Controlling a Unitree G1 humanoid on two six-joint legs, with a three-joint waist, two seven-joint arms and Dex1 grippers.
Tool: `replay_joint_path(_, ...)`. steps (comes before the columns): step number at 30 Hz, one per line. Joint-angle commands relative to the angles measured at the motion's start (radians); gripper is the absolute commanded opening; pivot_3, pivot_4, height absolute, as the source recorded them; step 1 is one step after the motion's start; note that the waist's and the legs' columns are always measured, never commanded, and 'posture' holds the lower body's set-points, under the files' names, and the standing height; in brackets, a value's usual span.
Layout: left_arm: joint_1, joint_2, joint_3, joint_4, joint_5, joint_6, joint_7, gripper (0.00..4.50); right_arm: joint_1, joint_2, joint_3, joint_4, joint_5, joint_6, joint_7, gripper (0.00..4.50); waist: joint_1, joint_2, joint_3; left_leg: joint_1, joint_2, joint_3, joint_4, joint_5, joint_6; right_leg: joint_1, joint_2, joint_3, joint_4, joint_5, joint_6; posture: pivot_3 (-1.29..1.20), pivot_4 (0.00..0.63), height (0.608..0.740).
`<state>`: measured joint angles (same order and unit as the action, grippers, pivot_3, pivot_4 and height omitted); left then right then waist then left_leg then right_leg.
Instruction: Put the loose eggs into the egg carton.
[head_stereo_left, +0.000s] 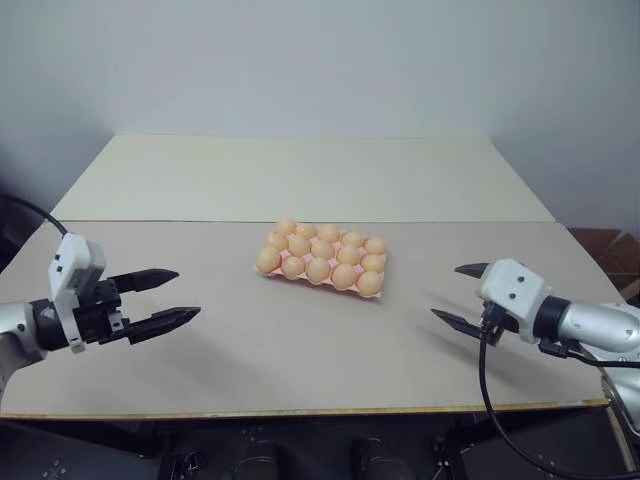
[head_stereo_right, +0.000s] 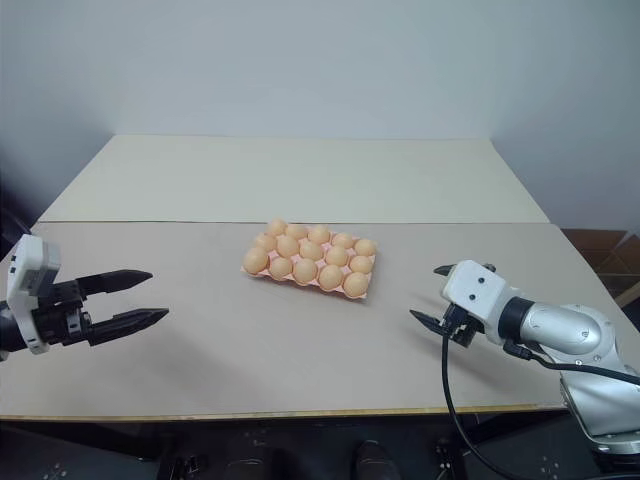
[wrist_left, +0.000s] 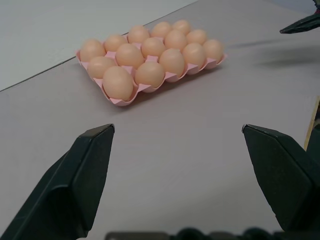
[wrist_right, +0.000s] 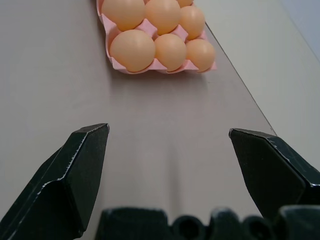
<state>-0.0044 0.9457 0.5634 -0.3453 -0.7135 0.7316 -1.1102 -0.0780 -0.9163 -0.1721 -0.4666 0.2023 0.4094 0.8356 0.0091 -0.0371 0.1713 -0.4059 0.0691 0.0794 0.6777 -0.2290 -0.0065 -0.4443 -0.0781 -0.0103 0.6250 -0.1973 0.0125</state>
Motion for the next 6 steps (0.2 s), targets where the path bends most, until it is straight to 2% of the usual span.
replay_joint_path(1, -0.006, 0.004, 0.013, -0.038, -0.021, -0.001, 0.033, 4.47, -0.021, -0.020, -0.029, -0.011, 0.017, -0.023, 0.023, 4.50, 0.000, 0.000, 0.000, -0.001, 0.000, 0.000, -0.001, 0.002, 0.003, -0.001, 0.000, 0.000, 0.000, 0.000, 0.000, 0.00, 0.150, 0.740)
replay_joint_path(6, -0.031, -0.003, -0.009, -0.008, -0.035, 0.012, 0.059, 4.47, -0.007, -0.032, -0.051, -0.026, 0.024, -0.022, 0.043, 4.50, -0.001, 0.000, 0.000, -0.004, 0.000, 0.001, -0.003, 0.004, 0.007, -0.004, 0.001, 0.001, 0.000, -0.001, -0.001, 0.00, 0.150, 0.740)
